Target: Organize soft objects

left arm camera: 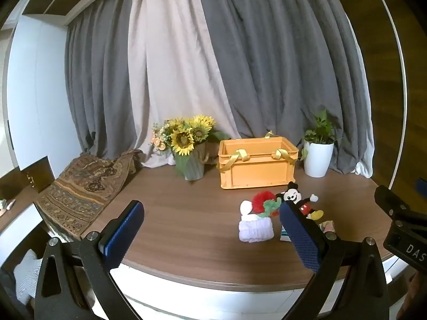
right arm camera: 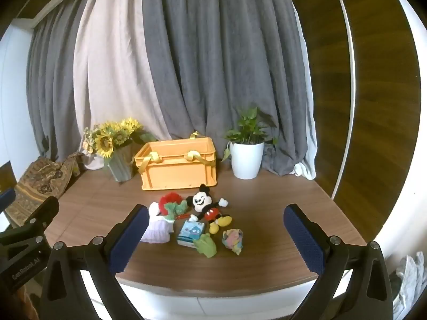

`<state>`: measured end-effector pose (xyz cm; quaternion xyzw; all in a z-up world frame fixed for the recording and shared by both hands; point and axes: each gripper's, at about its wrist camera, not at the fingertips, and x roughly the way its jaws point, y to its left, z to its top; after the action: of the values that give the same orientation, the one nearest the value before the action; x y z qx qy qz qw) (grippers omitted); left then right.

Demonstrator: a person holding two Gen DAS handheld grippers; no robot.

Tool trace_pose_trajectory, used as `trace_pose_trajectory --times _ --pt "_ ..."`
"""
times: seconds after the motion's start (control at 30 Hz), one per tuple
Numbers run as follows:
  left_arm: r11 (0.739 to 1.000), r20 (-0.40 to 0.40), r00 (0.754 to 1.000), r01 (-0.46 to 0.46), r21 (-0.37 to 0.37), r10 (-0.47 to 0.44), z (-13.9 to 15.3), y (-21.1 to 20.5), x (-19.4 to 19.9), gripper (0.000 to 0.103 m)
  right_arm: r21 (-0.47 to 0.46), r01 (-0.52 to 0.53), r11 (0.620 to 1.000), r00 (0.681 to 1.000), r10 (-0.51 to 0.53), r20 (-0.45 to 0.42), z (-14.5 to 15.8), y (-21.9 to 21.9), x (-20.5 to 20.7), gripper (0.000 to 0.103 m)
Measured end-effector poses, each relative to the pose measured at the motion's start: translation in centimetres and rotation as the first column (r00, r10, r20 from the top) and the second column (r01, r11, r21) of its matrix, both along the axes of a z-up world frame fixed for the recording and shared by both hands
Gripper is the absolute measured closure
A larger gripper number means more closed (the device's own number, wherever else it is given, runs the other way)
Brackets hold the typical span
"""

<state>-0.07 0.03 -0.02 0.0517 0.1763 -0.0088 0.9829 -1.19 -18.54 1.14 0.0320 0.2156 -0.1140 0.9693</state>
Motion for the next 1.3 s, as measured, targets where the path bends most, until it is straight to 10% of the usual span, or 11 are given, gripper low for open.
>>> trace_pose_trajectory --times 1.3 --pt "1.000 0.017 1.000 -0.007 -0.021 0.007 1.7 0.6 -1.0 0.000 0.005 -0.003 1.000 1.000 0.003 0.016 0.5 0.0 -1.0 0.001"
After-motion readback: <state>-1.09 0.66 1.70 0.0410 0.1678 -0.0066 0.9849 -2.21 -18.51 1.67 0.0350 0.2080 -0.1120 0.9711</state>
